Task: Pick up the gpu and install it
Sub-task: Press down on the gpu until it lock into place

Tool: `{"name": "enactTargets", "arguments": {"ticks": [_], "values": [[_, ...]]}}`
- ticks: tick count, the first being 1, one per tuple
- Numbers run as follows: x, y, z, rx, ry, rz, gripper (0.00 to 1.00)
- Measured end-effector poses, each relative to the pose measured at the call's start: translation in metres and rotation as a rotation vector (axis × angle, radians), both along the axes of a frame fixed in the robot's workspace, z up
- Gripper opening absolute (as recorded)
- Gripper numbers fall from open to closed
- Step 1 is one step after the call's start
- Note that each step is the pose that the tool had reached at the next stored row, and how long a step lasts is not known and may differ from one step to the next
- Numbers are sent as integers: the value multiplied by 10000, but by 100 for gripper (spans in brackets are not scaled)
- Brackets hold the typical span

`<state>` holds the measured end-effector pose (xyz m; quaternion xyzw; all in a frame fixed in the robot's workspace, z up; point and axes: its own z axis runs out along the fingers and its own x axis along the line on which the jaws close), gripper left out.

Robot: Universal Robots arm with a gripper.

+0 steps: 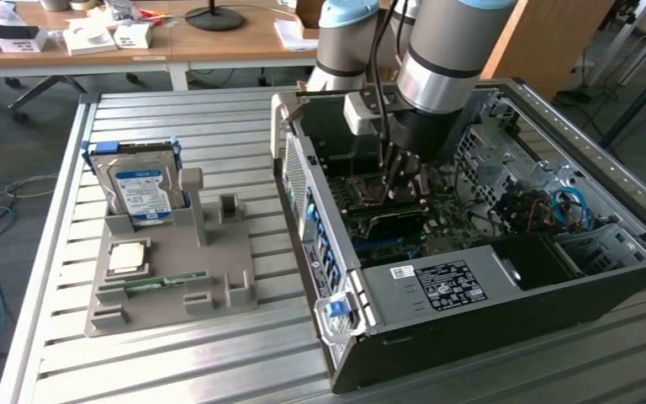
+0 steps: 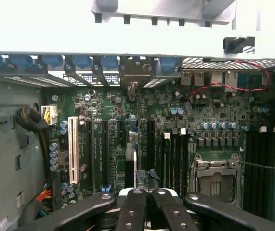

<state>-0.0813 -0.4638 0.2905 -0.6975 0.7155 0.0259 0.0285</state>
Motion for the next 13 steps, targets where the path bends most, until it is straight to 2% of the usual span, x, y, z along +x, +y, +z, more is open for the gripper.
{"name": "enactTargets", "arguments": {"ticks": [9, 13], "values": [[-23, 3, -33, 3, -2, -1, 11], [-30, 7, -89, 2, -1, 0, 11]]}}
